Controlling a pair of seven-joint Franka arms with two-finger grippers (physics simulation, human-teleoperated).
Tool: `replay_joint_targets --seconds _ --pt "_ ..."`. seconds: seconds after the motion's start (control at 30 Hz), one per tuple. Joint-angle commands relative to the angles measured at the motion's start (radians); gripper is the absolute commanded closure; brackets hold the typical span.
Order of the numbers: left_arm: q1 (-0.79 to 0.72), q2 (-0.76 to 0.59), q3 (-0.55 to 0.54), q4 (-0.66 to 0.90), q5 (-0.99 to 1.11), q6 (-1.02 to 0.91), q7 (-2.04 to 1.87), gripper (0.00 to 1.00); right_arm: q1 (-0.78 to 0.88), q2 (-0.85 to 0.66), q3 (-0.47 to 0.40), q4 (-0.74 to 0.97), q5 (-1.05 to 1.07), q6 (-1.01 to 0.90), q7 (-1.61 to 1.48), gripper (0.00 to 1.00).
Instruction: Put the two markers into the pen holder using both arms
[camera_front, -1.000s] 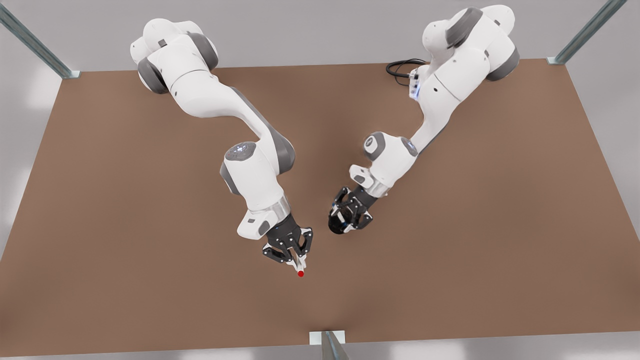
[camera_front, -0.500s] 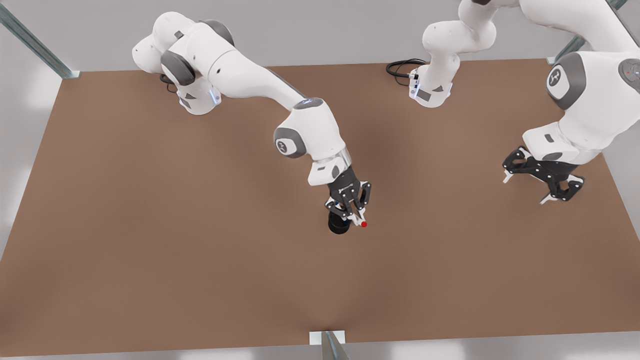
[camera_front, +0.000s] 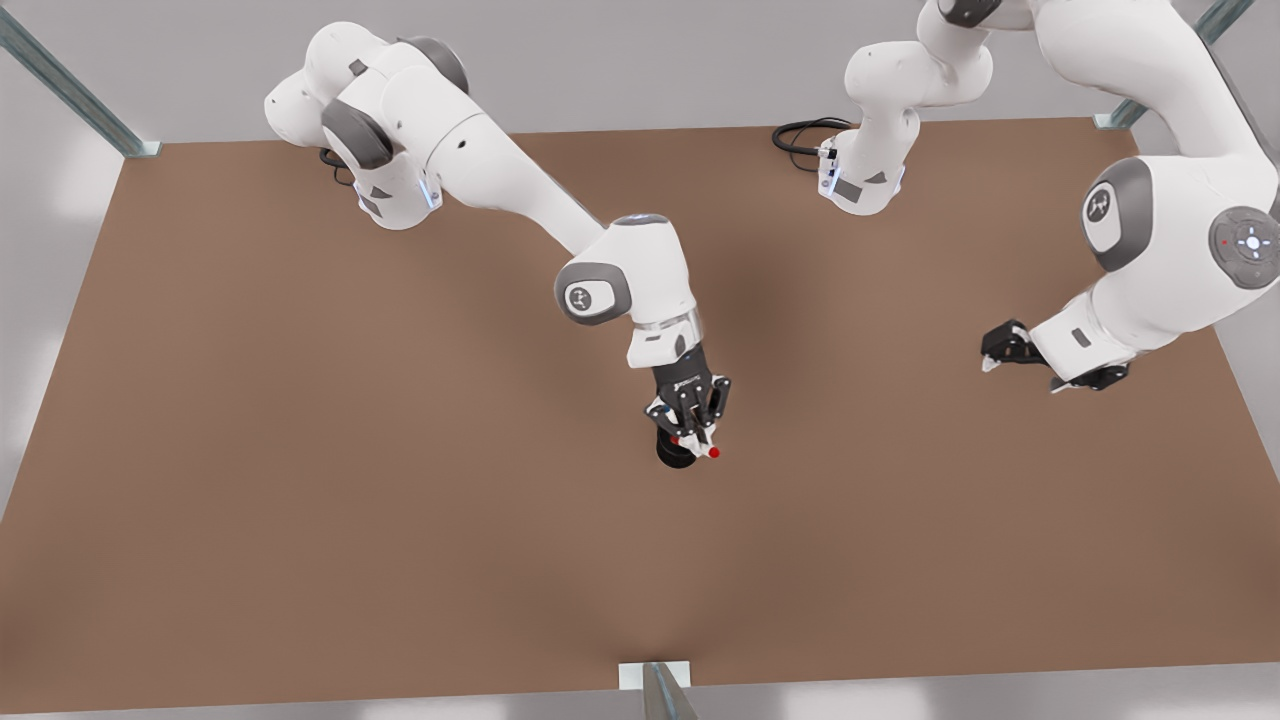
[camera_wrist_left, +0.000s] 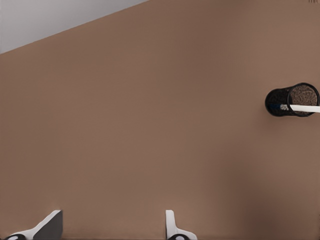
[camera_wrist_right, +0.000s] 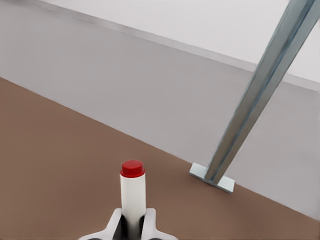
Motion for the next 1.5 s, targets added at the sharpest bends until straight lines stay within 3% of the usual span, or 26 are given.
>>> replay_joint_targets --seconds 0.0,0.47,0.57,1.47 --pt "0.000 0.008 0.000 0.000 0.001 -0.011 -0.266 0.00 -0.002 -0.001 0.000 -0.009 -0.065 -0.008 0.280 0.79" --pt "0.022 0.043 0.020 0.000 0.001 -0.018 -0.262 0.00 0.006 0.011 0.000 -0.046 -0.165 0.006 0.438 0.79" --pt "0.031 0.043 0.020 0.000 0.002 -0.021 -0.262 0.00 0.008 0.026 0.000 -0.074 -0.283 0.004 0.542 0.79" --pt "0.054 0.079 0.020 0.000 -0.001 -0.012 -0.260 0.00 0.032 0.083 -0.009 0.004 -0.314 -0.002 0.594 0.79"
